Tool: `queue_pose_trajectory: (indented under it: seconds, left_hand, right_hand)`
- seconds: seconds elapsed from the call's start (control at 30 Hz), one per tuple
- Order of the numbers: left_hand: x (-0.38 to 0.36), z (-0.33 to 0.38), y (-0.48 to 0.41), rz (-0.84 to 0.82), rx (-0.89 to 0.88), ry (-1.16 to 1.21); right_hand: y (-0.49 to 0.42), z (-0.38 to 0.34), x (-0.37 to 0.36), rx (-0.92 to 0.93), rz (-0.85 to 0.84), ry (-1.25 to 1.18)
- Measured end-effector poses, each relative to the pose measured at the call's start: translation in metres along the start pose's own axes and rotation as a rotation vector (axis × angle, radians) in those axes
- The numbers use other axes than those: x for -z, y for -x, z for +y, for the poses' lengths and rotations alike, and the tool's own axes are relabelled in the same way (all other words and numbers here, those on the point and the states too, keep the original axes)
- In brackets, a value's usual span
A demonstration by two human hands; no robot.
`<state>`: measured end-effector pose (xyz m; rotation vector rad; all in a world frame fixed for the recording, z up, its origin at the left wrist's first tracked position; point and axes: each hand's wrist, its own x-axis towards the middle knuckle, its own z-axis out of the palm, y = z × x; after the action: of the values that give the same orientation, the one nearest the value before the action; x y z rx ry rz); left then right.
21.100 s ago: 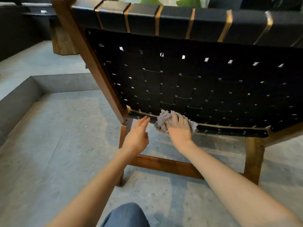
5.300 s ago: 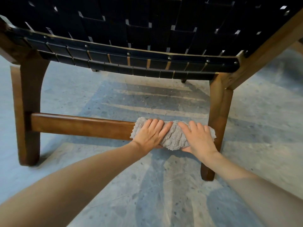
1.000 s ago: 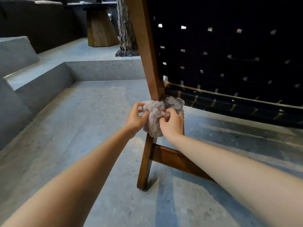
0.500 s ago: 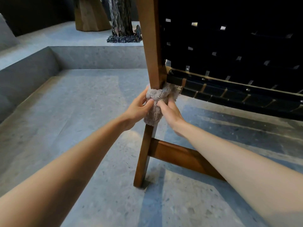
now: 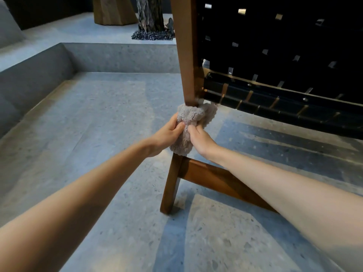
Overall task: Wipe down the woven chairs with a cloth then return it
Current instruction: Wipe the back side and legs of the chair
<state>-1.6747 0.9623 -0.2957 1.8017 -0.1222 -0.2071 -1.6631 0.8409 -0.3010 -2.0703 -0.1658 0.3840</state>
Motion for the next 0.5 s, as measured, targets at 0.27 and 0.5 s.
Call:
queue_pose_trajectory:
  seconds: [0.27, 0.5]
  left_hand:
    - [-0.014, -0.049, 0.048, 0.111, 0.101, -0.109]
    - [-0.007, -0.045, 0.059, 0.236, 0.042, -0.231]
  right_hand:
    - [0.042, 0.026, -0.028, 0.07, 0.023, 0.476]
    - [0.068, 0.033, -0.01, 0.332, 0.228, 0.457]
